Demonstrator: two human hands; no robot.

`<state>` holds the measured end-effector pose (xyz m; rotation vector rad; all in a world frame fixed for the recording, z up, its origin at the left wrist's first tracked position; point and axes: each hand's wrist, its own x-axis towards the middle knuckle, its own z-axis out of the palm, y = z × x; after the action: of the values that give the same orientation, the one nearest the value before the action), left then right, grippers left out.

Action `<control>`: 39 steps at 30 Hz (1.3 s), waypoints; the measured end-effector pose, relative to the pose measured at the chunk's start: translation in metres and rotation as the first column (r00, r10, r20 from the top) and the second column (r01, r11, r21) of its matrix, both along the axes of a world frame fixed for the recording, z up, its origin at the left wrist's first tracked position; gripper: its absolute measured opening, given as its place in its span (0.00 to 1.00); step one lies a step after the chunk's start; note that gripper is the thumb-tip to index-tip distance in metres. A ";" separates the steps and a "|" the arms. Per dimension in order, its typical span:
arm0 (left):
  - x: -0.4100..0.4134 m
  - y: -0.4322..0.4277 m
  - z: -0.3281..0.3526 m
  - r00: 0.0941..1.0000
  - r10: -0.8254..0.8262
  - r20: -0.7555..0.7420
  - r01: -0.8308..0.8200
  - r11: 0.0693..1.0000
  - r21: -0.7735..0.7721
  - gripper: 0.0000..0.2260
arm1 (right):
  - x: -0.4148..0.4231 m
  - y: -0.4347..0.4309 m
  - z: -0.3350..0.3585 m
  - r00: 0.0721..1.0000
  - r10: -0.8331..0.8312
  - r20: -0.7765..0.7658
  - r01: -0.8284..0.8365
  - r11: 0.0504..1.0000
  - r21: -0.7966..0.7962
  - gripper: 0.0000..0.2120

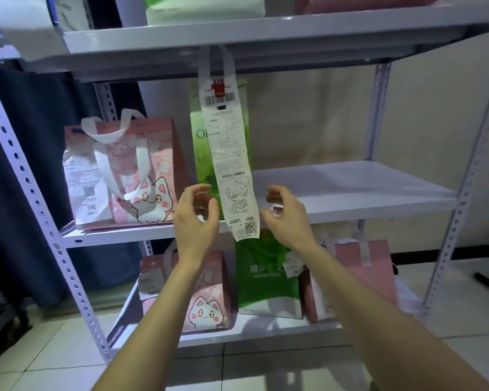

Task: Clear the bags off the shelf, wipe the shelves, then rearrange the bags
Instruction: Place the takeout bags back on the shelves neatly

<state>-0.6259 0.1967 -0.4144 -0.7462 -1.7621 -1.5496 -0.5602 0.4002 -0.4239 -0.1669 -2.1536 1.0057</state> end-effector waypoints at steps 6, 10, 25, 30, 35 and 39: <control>0.023 0.050 -0.043 0.974 -0.205 0.098 0.222 0.953 -0.206 0.06 | 0.065 0.062 -0.033 0.991 -0.124 -0.046 0.125 0.992 0.035 0.08; 0.030 0.079 -0.082 0.950 -0.240 0.202 0.293 0.907 -0.303 0.06 | 0.098 0.102 -0.073 0.972 -0.232 0.035 0.228 0.970 0.083 0.07; 0.023 0.244 -0.153 0.966 0.142 0.218 0.124 0.487 -0.865 0.10 | 0.166 0.170 -0.175 0.738 -0.271 0.618 0.083 0.945 0.315 0.13; 0.010 0.255 -0.155 0.941 0.183 0.286 0.187 0.423 -0.887 0.11 | 0.179 0.205 -0.173 0.722 -0.329 0.608 0.217 0.943 0.253 0.16; 0.018 0.243 -0.164 0.968 0.115 0.222 0.131 0.524 -0.841 0.10 | 0.180 0.219 -0.174 0.716 -0.374 0.589 0.300 0.927 0.223 0.24; 0.028 0.233 -0.164 0.962 0.028 0.271 0.194 0.628 -0.753 0.07 | 0.182 0.225 -0.169 0.750 -0.453 0.483 0.449 0.884 0.131 0.32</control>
<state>-0.5981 0.4300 -0.5789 -1.0673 -2.6837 -0.8871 -0.3781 0.6254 -0.5931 -1.0038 -2.3926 0.7118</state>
